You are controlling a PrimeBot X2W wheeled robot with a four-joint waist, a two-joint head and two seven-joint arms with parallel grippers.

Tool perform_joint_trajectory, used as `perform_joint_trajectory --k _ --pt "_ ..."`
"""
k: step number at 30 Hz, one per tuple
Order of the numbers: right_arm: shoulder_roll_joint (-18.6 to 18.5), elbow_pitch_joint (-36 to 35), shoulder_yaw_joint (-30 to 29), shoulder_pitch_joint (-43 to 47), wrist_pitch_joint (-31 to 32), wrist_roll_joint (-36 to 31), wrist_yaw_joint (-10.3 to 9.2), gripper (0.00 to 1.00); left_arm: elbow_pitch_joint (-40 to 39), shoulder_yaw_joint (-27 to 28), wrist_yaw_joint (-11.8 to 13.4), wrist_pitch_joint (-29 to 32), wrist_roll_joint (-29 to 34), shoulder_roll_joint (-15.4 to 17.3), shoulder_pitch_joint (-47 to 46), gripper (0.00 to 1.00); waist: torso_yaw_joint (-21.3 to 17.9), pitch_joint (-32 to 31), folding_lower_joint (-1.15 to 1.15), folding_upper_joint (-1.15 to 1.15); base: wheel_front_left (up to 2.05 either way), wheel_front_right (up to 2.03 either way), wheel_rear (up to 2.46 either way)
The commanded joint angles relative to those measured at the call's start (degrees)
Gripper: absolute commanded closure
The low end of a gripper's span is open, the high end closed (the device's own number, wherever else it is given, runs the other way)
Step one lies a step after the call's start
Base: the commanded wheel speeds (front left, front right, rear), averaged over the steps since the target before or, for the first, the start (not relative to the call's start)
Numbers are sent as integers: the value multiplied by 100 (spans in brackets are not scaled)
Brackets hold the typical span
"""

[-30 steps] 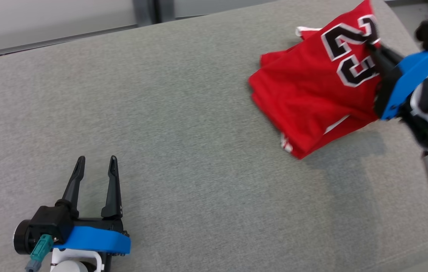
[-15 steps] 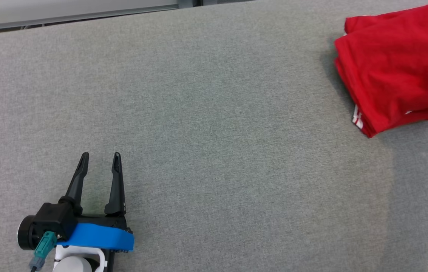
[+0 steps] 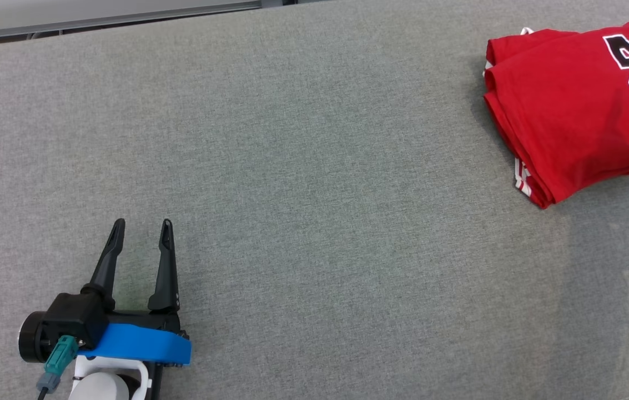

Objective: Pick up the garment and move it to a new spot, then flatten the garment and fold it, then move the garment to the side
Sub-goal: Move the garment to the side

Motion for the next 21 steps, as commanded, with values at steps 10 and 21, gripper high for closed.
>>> perform_joint_trajectory --k 10,21 --pt "240 -257 571 -44 -820 1 -1 0 -57 74 109 -71 -67 48 -109 0 13 -388 0 0 0 0 0" --pt "1232 -539 641 929 -1975 -252 -1 0 156 287 236 -159 -340 -105 171 0 342 -1069 0 0 0 0 0"
